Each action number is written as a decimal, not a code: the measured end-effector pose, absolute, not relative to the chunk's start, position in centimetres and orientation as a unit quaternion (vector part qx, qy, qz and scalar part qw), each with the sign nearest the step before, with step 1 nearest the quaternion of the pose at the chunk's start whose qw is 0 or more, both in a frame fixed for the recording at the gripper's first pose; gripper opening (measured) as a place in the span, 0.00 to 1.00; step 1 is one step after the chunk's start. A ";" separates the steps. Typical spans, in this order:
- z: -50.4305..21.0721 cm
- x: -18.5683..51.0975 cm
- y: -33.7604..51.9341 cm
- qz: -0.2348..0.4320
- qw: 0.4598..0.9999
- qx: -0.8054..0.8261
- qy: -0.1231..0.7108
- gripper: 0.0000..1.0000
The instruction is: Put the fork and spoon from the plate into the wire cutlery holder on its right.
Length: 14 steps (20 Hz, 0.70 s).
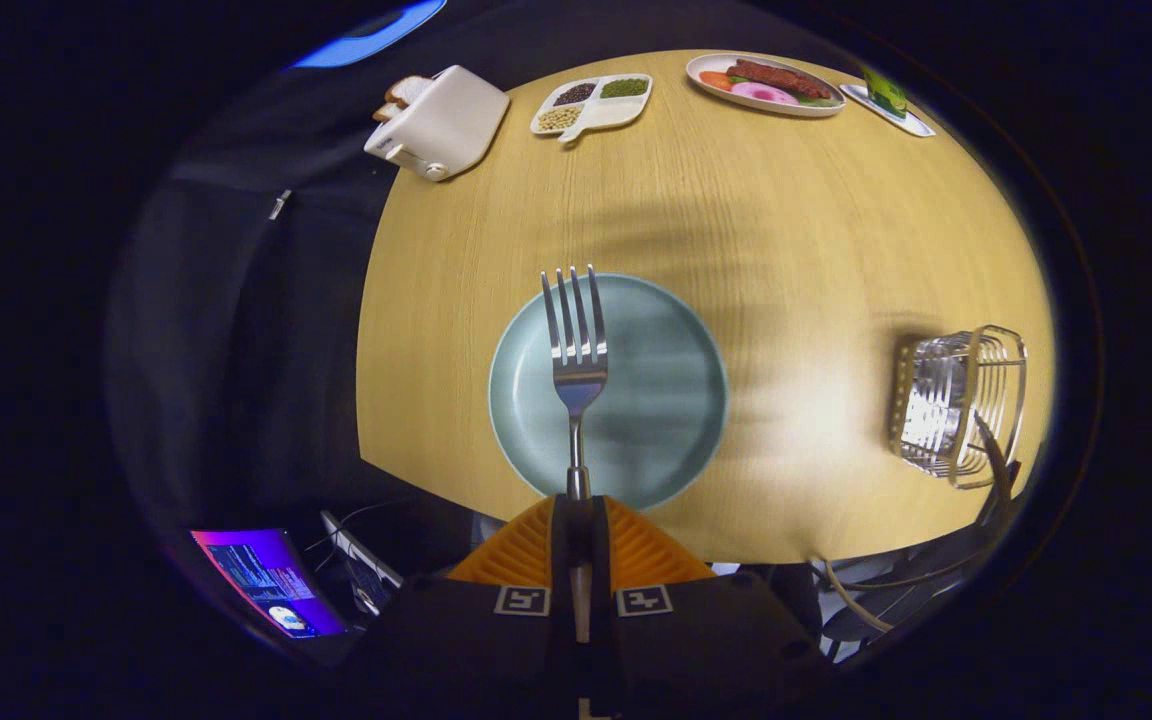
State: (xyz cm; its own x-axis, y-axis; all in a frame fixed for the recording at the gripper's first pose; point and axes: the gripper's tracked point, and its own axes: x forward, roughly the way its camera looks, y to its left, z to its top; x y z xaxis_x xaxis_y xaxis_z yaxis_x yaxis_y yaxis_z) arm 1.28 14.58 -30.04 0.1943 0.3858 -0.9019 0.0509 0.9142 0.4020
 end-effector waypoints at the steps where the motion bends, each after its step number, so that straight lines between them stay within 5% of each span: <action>1: -28.8 0.9 13.0 0.109 0.755 0.169 0.624 0.09; 9: -23.9 -2.6 0.2 0.071 0.738 0.104 0.663 0.09; 14: -24.4 -4.9 -6.1 0.060 0.682 0.027 0.728 0.09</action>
State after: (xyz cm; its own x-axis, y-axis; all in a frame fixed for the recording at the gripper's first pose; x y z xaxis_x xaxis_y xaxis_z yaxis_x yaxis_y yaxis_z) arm -4.87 -6.14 -24.41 -0.0670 0.1215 -0.9903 -0.0431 0.9913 0.1245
